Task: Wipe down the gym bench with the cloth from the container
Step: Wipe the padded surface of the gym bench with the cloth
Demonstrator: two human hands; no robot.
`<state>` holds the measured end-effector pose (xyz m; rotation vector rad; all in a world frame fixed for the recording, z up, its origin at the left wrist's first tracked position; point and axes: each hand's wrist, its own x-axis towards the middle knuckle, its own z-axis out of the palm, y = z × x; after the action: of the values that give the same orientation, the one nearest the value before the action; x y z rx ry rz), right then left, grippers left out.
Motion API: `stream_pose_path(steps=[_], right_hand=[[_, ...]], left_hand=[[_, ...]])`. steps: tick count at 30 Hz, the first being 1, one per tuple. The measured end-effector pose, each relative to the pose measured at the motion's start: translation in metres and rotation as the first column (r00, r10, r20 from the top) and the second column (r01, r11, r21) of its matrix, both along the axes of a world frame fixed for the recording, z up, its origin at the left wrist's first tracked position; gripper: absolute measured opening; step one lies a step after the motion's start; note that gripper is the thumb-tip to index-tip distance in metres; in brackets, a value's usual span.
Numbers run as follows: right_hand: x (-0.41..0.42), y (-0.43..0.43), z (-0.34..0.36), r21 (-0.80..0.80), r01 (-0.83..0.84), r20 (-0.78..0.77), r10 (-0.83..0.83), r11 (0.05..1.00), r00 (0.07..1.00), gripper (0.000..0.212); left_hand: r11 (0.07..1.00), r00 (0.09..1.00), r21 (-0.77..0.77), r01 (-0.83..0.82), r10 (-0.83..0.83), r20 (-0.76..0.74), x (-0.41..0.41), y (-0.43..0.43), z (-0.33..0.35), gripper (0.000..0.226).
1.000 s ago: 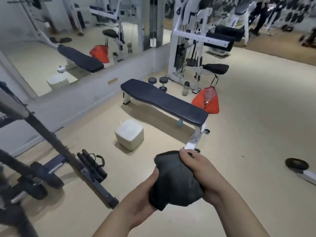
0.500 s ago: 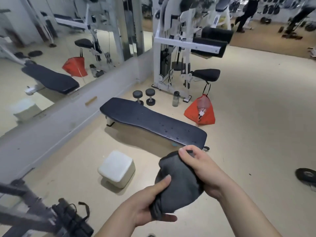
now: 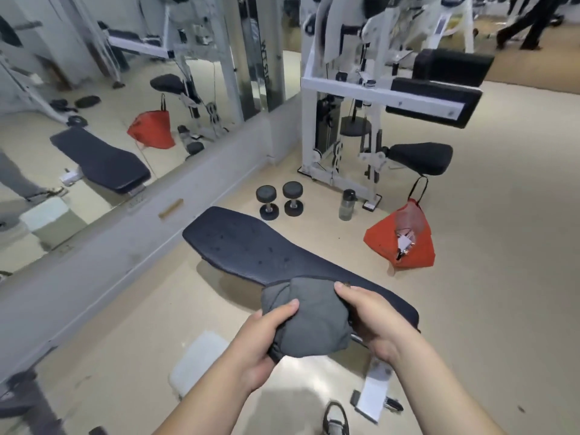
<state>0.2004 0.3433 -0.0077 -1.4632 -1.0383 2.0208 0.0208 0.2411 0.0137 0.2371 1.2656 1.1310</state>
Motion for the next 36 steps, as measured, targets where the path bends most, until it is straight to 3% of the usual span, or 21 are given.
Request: stream_pose_path(steps=[5, 11, 19, 24, 28, 32, 36], right_hand=[[-0.054, 0.098, -0.021, -0.077, -0.087, 0.012, 0.088, 0.993, 0.996, 0.034], [-0.116, 0.204, -0.05, -0.037, -0.016, 0.007, 0.016, 0.999, 1.0, 0.023], [-0.191, 0.324, -0.102, -0.169, 0.161, 0.207, -0.125, 0.972, 0.97, 0.036], [-0.215, 0.37, -0.102, -0.113, 0.133, 0.287, -0.096, 0.985, 0.953, 0.035], [-0.23, 0.374, -0.092, -0.18, 0.042, 0.159, -0.013, 0.983, 0.987, 0.033], [-0.252, 0.364, -0.097, -0.237, -0.087, 0.02, 0.095, 0.967, 0.995, 0.045], [-0.265, 0.347, -0.101, -0.269, -0.103, -0.041, 0.095, 0.958, 0.995, 0.045]], left_hand=[[0.987, 0.989, -0.073, -0.144, 0.14, -0.056, -0.043, 0.085, -0.008, 0.031], [0.965, 0.98, -0.172, -0.199, 0.195, -0.036, -0.102, 0.19, -0.033, 0.033], [0.976, 0.999, -0.216, -0.039, 0.036, -0.014, -0.173, 0.342, -0.066, 0.029], [0.98, 0.998, -0.198, 0.025, -0.035, -0.045, -0.198, 0.392, -0.067, 0.024], [0.98, 0.997, -0.192, 0.048, -0.058, -0.046, -0.21, 0.396, -0.067, 0.023], [0.982, 0.995, -0.189, 0.005, -0.024, -0.094, -0.221, 0.386, -0.075, 0.026], [0.973, 0.992, -0.217, 0.072, -0.092, -0.084, -0.241, 0.371, -0.079, 0.032]])
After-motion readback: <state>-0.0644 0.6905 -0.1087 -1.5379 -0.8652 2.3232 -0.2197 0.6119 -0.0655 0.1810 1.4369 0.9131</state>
